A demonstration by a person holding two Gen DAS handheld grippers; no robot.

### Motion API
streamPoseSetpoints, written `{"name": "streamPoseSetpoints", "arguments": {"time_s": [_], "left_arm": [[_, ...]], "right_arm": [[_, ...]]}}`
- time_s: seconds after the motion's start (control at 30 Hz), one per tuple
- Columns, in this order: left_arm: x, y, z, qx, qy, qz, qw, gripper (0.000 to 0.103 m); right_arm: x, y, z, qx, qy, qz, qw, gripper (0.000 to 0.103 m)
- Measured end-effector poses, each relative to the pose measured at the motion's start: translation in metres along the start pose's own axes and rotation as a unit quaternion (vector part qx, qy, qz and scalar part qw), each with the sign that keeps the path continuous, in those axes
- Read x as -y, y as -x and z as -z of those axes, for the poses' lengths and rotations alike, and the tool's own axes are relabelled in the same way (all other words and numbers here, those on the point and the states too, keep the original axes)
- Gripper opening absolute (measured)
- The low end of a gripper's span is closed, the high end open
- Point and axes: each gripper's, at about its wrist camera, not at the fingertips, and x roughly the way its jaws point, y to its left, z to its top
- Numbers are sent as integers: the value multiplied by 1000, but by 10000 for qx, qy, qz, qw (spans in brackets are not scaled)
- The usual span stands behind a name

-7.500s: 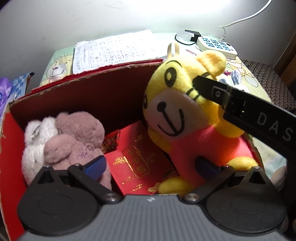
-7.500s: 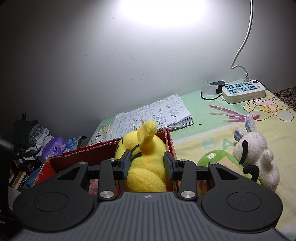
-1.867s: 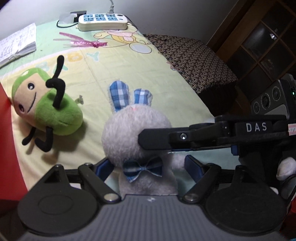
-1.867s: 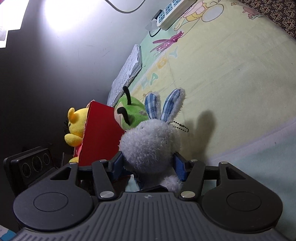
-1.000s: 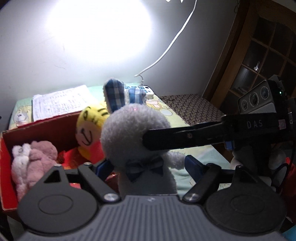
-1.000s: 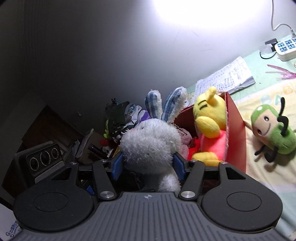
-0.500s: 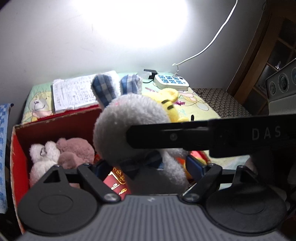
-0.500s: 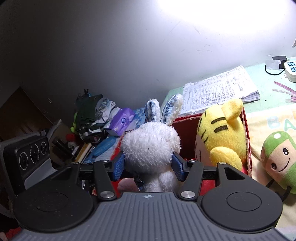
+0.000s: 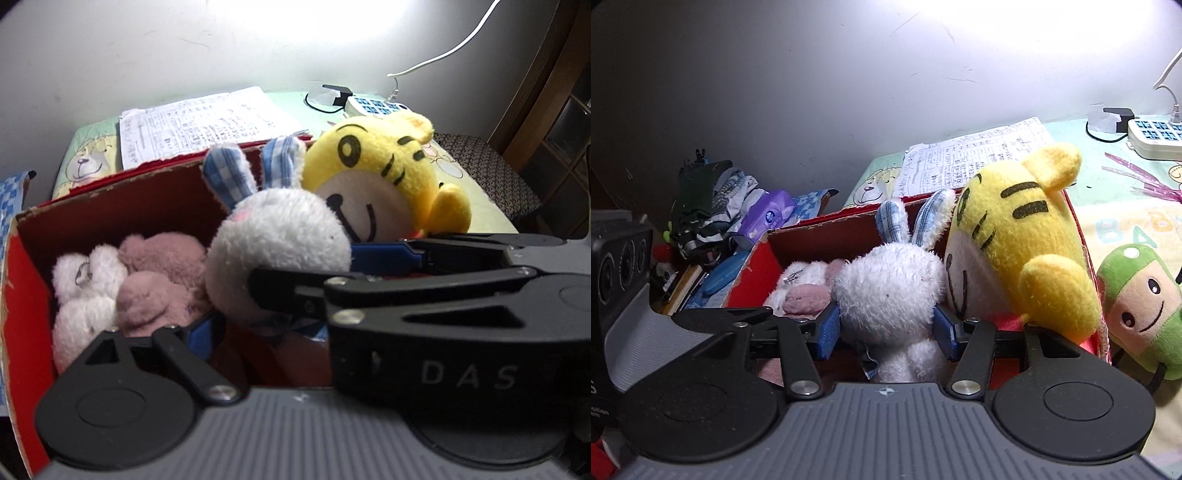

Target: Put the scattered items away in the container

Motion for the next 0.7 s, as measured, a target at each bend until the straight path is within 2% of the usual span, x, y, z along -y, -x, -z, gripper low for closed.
{"name": "streamPoseSetpoints", "arguments": {"time_s": [0.2, 0.4, 0.7], "left_arm": [[-3, -8, -4, -95, 73, -74, 9999, 88], [-6, -11, -5, -102, 47, -82, 9999, 88], [-3, -12, -6, -143, -60, -67, 9999, 93]], "right_arm": [[0, -8, -4, -134, -133, 265, 9995, 55], [0, -10, -2, -83, -178, 270, 9994, 55], [-7, -4, -2, 7, -218, 289, 9993, 59]]}}
